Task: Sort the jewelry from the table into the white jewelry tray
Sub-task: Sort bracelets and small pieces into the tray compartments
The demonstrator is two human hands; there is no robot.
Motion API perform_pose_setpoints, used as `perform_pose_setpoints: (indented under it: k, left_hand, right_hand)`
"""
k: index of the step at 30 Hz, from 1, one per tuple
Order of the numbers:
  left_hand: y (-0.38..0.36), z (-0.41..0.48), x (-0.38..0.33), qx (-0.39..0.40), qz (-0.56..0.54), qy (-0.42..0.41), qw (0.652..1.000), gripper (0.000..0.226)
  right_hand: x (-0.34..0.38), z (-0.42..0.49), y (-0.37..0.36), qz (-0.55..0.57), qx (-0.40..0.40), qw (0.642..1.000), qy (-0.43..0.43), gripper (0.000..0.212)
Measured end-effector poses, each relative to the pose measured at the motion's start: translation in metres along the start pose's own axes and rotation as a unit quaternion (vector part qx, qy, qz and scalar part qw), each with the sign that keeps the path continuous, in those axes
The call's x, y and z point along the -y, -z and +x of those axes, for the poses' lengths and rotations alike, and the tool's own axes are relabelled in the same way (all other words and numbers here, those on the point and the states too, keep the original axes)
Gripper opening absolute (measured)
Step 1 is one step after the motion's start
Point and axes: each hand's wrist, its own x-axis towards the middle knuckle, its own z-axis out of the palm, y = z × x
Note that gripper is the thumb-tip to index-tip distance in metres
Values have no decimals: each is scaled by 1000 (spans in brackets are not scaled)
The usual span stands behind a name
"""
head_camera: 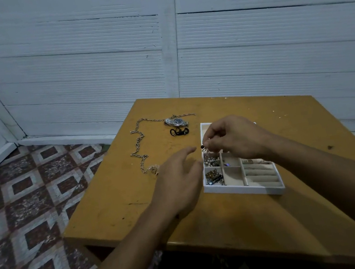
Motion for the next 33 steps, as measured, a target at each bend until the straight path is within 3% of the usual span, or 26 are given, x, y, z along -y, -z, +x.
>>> perform_pose_setpoints:
  k: [9,15,33]
  left_hand:
    - [-15,25,-38,-19,-235,86,968,33]
    - [-26,37,-45,-7,-379,170,909,31]
    - [-38,33,-43,48,-470,212,856,48]
  right_hand:
    - [-5,-13,23,-108,-13,994,24,10]
    - [-8,-21,33,-135,-28,990,26,7]
    - [-11,-25,30,-140,-61,988,20,8]
